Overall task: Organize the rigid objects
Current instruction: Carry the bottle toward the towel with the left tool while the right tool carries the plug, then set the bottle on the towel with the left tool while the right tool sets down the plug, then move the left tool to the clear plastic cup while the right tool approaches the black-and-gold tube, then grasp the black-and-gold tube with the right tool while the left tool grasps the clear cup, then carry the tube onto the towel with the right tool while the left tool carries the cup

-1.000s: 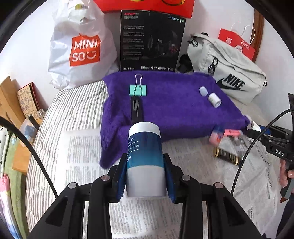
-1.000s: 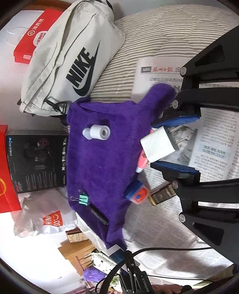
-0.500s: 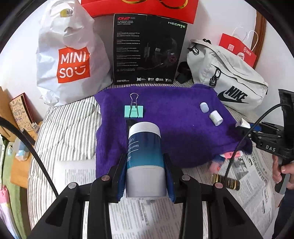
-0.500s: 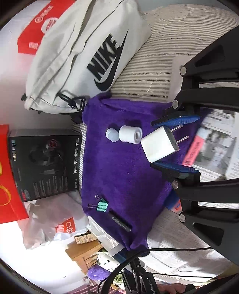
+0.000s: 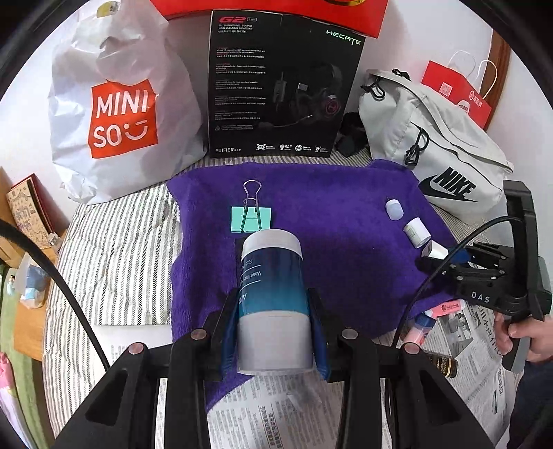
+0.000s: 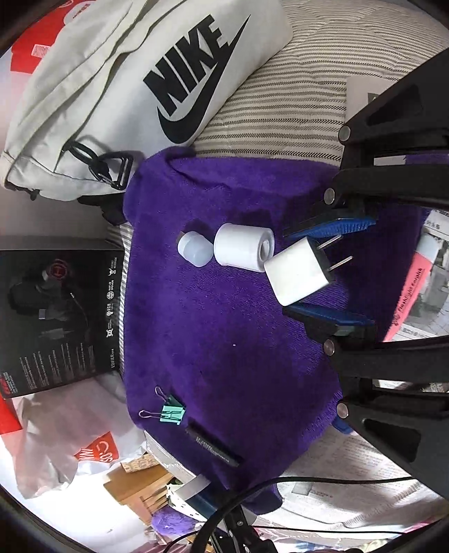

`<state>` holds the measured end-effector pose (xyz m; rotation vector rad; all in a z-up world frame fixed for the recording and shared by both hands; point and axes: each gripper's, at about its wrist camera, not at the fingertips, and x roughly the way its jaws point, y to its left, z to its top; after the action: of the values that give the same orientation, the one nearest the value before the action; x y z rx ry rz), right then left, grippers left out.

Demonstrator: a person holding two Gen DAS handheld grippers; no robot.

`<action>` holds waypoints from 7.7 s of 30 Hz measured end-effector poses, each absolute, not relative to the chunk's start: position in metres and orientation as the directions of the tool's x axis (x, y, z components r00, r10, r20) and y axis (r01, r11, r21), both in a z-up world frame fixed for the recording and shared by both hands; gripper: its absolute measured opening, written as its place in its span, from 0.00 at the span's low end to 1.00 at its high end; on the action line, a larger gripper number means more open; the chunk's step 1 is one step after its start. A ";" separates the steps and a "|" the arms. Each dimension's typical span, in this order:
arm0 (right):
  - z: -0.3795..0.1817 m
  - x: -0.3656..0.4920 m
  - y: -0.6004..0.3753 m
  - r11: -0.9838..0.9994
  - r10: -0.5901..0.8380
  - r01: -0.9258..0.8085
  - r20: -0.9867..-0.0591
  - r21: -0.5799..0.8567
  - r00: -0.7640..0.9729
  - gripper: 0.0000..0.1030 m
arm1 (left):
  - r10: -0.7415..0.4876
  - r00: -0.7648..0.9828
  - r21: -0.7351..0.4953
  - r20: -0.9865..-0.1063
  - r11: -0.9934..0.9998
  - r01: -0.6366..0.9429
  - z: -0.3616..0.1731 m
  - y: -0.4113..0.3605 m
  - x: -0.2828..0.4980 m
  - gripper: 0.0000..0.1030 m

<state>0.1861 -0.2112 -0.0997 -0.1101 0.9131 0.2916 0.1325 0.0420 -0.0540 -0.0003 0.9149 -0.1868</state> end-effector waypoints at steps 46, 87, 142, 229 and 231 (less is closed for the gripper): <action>-0.084 0.156 -0.222 0.954 0.165 -0.297 -0.769 -0.034 0.618 0.58 | -0.126 0.515 0.004 -0.848 0.970 0.243 -0.101 -0.015 0.202 0.34; -0.091 0.080 -0.221 0.955 0.225 -0.292 -0.767 0.052 0.601 0.59 | -0.129 0.592 -0.008 -0.796 0.979 0.202 -0.046 0.025 0.103 0.62; -0.130 0.066 -0.166 0.890 0.263 -0.455 -0.782 -0.030 0.565 0.32 | -0.151 0.527 -0.034 -0.836 0.974 0.224 -0.108 0.024 0.077 0.29; -0.077 0.089 -0.211 0.952 0.231 -0.304 -0.752 0.043 0.617 0.24 | -0.210 0.565 -0.067 -0.798 0.962 0.264 -0.065 0.029 0.081 0.29; -0.074 0.095 -0.208 0.951 0.234 -0.307 -0.751 0.043 0.618 0.24 | -0.211 0.567 -0.067 -0.797 0.962 0.263 -0.063 0.030 0.084 0.29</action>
<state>0.0950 -0.2077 -0.0744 -0.0929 0.8498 0.3116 0.0842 0.0302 -0.0631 0.0611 0.9276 -0.2785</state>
